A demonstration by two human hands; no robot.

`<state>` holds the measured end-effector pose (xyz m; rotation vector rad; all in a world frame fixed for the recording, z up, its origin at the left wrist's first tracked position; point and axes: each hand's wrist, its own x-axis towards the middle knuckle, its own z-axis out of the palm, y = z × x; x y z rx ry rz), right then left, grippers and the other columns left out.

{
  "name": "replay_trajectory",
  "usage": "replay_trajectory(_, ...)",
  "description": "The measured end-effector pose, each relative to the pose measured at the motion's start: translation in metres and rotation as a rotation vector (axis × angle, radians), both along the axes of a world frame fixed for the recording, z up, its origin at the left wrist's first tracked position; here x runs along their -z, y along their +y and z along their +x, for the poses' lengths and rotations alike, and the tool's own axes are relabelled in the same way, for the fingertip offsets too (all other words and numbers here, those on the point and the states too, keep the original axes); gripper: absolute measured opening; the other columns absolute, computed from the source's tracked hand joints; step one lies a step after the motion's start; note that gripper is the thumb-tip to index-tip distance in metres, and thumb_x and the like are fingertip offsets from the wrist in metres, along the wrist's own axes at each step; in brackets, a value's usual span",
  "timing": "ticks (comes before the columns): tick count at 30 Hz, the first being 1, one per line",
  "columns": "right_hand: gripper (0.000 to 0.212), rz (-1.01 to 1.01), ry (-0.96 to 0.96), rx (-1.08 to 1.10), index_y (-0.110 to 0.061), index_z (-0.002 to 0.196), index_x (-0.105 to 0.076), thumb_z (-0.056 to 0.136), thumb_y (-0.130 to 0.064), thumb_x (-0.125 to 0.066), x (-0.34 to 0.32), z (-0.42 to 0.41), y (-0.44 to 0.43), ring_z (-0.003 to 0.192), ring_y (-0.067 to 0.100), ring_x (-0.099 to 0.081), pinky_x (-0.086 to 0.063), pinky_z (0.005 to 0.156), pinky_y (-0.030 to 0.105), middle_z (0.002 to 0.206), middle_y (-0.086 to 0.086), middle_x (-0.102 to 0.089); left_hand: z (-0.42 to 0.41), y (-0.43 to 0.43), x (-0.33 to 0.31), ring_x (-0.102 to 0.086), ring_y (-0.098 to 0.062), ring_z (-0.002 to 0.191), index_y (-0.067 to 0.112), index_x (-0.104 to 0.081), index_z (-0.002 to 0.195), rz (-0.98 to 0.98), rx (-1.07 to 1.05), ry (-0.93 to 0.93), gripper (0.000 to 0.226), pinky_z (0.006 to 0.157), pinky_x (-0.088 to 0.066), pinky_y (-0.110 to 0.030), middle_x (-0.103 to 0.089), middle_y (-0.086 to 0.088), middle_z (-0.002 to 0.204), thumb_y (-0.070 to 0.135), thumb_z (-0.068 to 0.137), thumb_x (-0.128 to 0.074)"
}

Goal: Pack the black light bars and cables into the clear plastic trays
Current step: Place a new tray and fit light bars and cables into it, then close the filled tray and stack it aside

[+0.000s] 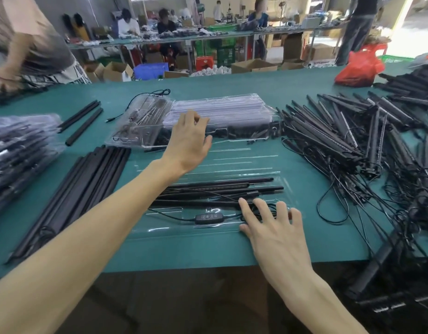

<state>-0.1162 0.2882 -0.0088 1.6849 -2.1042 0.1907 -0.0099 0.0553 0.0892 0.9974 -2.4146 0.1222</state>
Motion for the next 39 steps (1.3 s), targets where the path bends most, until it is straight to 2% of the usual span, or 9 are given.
replay_trajectory(8,0.054,0.103,-0.052,0.048,-0.021,0.154,-0.040,0.104,-0.042,-0.045,-0.009,0.006,-0.009,0.109,0.037,-0.053,-0.041,0.091,0.049,0.135,0.006,-0.057,0.028,0.049,-0.027,-0.048,-0.024,0.099,0.008,-0.064,0.111,-0.170,0.127,0.083,0.019,0.091,-0.041,-0.037,-0.052,-0.007,0.104,0.021,0.101,-0.055)
replay_trajectory(12,0.055,0.128,-0.064,0.052,-0.022,0.154,-0.040,0.104,-0.043,-0.047,-0.011,0.005,-0.011,0.113,0.038,-0.052,-0.040,0.090,0.048,0.138,0.006,-0.056,0.042,0.066,-0.028,-0.051,-0.015,0.080,0.013,-0.068,0.097,0.081,0.241,0.007,0.022,0.077,-0.047,-0.034,-0.053,0.003,0.090,0.031,0.101,-0.056)
replay_trajectory(16,0.055,0.130,-0.081,0.061,-0.022,0.154,-0.040,0.104,-0.045,-0.044,-0.008,0.006,-0.010,0.113,0.038,-0.051,-0.038,0.093,0.049,0.144,0.006,-0.054,0.050,0.073,-0.012,-0.051,-0.004,0.071,0.025,-0.070,0.105,0.322,0.308,-0.202,0.033,0.069,-0.043,-0.031,-0.054,0.011,0.078,0.054,0.094,-0.059)
replay_trajectory(18,0.056,0.129,-0.091,0.058,-0.022,0.155,-0.037,0.104,-0.046,-0.041,-0.007,0.006,-0.010,0.115,0.038,-0.049,-0.036,0.095,0.049,0.146,0.005,-0.051,0.053,0.074,0.006,-0.050,-0.003,0.074,0.028,-0.065,0.119,0.387,0.285,-0.288,0.038,0.074,-0.044,-0.032,-0.051,0.011,0.085,0.056,0.095,-0.056)
replay_trajectory(21,0.059,0.122,-0.098,0.049,-0.020,0.156,-0.034,0.105,-0.050,-0.034,-0.005,0.006,-0.009,0.118,0.036,-0.048,-0.035,0.098,0.048,0.149,0.006,-0.049,0.057,0.074,0.031,-0.051,-0.012,0.090,0.025,-0.056,0.135,0.372,0.261,-0.224,0.057,0.089,-0.042,-0.031,-0.047,0.004,0.104,0.062,0.094,-0.046)
replay_trajectory(24,0.066,0.133,-0.086,0.030,-0.017,0.157,-0.031,0.104,-0.052,-0.017,-0.004,0.004,-0.001,0.119,0.036,-0.048,-0.035,0.101,0.047,0.154,0.008,-0.045,0.059,0.072,0.050,-0.034,-0.019,0.130,0.026,-0.038,0.152,0.309,0.166,-0.282,0.085,0.113,-0.023,-0.035,-0.037,-0.001,0.141,0.076,0.085,-0.021)
replay_trajectory(26,0.069,0.133,-0.097,0.021,-0.015,0.157,-0.032,0.102,-0.053,-0.014,-0.005,0.004,0.005,0.120,0.037,-0.049,-0.036,0.104,0.047,0.156,0.012,-0.042,0.060,0.070,0.062,-0.010,-0.012,0.151,0.033,-0.022,0.159,0.336,0.161,-0.351,0.085,0.123,-0.006,-0.037,-0.017,0.007,0.164,0.076,0.086,-0.010)
replay_trajectory(29,0.071,0.138,-0.109,0.020,-0.015,0.157,-0.032,0.102,-0.054,-0.012,-0.007,0.003,0.011,0.122,0.035,-0.050,-0.038,0.105,0.045,0.158,0.015,-0.039,0.061,0.063,0.071,0.007,0.001,0.152,0.037,-0.006,0.160,0.401,0.196,-0.395,0.081,0.125,0.007,-0.034,0.000,0.018,0.167,0.077,0.090,-0.003)
replay_trajectory(39,0.072,0.107,-0.139,-0.038,-0.001,0.151,-0.039,0.102,-0.051,-0.021,-0.003,-0.005,0.022,0.119,0.034,-0.052,-0.043,0.106,0.045,0.157,0.016,-0.040,0.060,0.060,0.071,0.011,0.005,0.150,0.038,-0.005,0.160,0.442,0.206,-0.398,0.082,0.124,0.009,-0.033,0.002,0.022,0.166,0.075,0.087,-0.001)
